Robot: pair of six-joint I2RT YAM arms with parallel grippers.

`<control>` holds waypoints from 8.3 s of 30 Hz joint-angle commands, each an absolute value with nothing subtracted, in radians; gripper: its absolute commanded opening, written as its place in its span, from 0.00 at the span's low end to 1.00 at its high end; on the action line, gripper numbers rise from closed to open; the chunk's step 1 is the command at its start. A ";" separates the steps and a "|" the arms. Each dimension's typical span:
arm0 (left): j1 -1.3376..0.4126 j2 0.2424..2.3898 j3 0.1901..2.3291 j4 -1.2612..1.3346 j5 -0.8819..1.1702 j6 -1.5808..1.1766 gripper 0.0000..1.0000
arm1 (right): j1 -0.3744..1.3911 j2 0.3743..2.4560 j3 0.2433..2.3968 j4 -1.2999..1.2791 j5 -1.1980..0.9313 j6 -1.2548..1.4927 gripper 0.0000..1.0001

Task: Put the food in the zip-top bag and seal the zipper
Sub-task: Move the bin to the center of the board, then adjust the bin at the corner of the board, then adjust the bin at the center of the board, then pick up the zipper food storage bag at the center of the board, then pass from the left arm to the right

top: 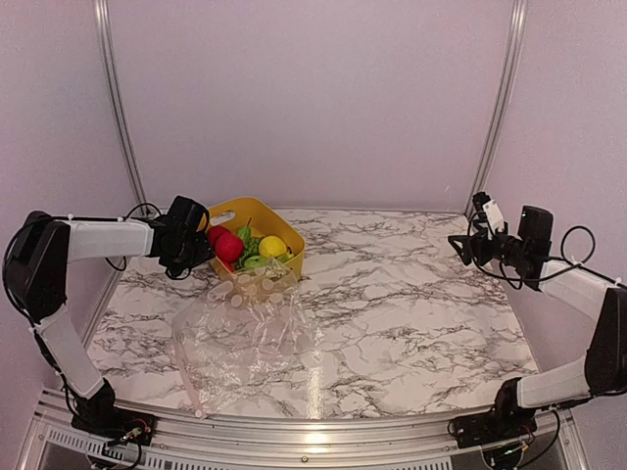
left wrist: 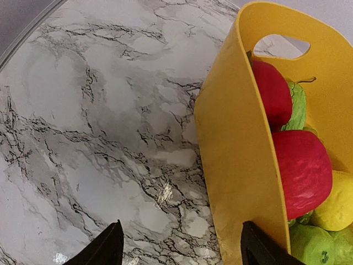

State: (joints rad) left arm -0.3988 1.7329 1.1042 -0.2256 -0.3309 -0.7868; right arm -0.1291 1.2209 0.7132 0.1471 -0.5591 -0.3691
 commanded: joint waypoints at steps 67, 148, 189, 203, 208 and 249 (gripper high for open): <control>-0.877 1.780 1.601 -0.315 -0.355 -0.567 0.99 | -0.088 1.223 0.786 0.043 -0.621 -0.455 0.91; -0.744 1.230 0.465 -0.085 0.176 -0.852 0.00 | 0.704 1.732 1.388 -0.461 -0.149 -0.514 0.61; -0.991 1.474 1.309 -0.233 -0.334 -0.593 0.00 | 0.657 1.577 1.342 -0.326 -0.850 -0.061 0.61; -0.991 1.543 1.314 -0.097 -0.353 -0.772 0.00 | 0.777 1.651 1.525 -0.400 -0.515 -0.013 0.68; -0.992 1.542 1.313 -0.089 -0.357 -0.794 0.00 | 0.786 1.683 1.548 -0.411 -0.482 -0.006 0.67; -1.013 1.490 1.269 -0.061 -0.371 -0.857 0.31 | 0.842 1.753 1.611 -0.414 -0.311 0.029 0.00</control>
